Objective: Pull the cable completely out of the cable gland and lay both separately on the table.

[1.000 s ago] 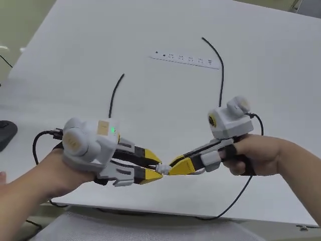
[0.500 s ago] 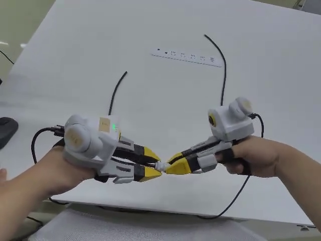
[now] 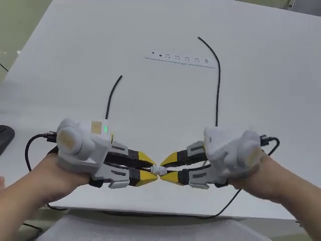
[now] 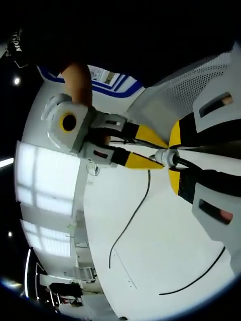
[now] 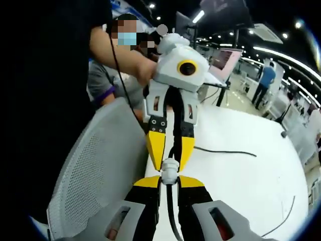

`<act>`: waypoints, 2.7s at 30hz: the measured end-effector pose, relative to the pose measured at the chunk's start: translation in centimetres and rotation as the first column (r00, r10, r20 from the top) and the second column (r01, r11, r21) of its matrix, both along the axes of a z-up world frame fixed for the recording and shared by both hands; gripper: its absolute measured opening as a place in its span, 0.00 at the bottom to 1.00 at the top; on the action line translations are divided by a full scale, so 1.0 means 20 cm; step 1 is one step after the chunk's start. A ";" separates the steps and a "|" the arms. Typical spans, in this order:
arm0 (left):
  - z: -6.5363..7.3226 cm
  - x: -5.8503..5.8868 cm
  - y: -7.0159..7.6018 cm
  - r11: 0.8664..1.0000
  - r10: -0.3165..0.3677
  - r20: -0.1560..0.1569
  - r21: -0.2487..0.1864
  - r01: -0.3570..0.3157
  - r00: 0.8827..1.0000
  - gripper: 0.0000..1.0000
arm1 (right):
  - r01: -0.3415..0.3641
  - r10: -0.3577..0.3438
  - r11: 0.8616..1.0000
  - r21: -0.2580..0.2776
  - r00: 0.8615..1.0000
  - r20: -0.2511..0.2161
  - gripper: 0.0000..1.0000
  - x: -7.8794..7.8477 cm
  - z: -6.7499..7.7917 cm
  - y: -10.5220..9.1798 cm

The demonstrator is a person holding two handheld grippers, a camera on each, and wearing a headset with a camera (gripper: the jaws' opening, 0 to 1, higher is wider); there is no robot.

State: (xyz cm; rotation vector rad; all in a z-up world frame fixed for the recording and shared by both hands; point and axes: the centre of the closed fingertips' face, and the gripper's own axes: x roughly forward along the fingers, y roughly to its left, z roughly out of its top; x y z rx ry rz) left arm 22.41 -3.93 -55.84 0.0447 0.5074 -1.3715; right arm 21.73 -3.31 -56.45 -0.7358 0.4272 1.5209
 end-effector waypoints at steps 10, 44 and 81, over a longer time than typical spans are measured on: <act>0.03 0.01 0.03 1.000 0.017 0.004 -0.014 -0.017 1.000 0.15 | 0.082 -0.083 0.997 0.016 0.992 0.099 0.08 0.02 0.03 0.03; 0.06 0.03 -0.01 1.000 0.007 0.040 0.003 -0.007 0.999 0.15 | 0.469 -0.466 0.883 0.009 0.875 0.131 0.03 0.09 0.03 -0.09; 0.03 0.04 -0.02 0.999 0.009 0.054 0.038 -0.011 0.999 0.15 | 0.636 -0.635 0.771 0.010 0.770 -0.066 0.00 0.13 -0.10 -0.22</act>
